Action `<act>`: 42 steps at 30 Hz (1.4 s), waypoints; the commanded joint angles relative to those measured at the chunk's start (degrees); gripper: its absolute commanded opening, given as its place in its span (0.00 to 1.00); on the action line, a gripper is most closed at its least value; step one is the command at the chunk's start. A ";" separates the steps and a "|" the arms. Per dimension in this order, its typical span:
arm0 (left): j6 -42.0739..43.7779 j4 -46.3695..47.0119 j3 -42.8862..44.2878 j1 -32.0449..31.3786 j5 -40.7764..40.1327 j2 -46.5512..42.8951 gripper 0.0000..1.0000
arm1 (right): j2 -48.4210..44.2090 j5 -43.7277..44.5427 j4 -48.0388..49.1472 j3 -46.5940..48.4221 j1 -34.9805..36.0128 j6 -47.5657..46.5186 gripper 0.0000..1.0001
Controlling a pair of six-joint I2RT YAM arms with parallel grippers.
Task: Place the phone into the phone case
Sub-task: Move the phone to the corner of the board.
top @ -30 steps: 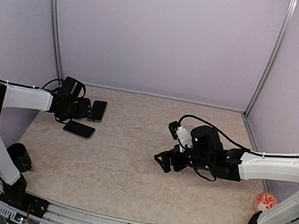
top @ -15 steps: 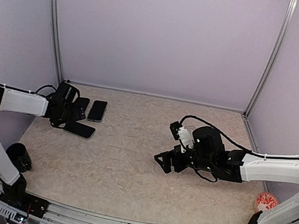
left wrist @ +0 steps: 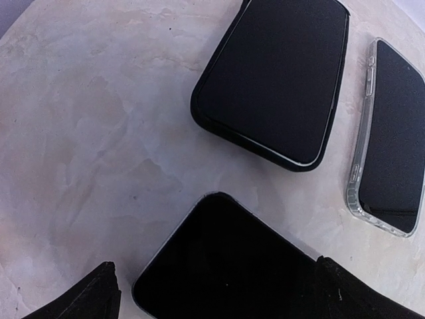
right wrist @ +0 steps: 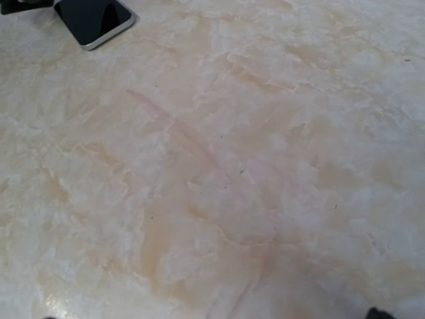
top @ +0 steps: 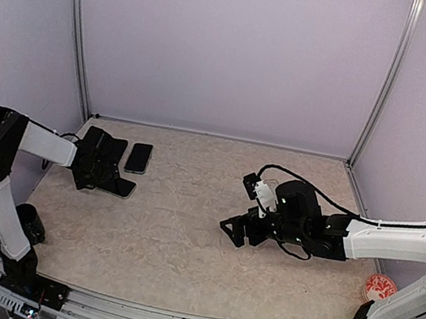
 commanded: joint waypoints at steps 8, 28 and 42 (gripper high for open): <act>1.29 2.94 3.60 1.04 5.75 4.67 0.99 | -1.13 -0.42 1.48 -0.88 -0.30 0.72 1.00; 3.47 3.77 6.76 -5.56 7.87 10.13 0.99 | -1.31 -0.14 1.27 -0.88 -0.30 0.60 1.00; 2.97 2.52 6.93 -9.67 6.23 10.35 0.99 | -0.45 -0.29 0.87 -0.10 -0.30 -0.11 1.00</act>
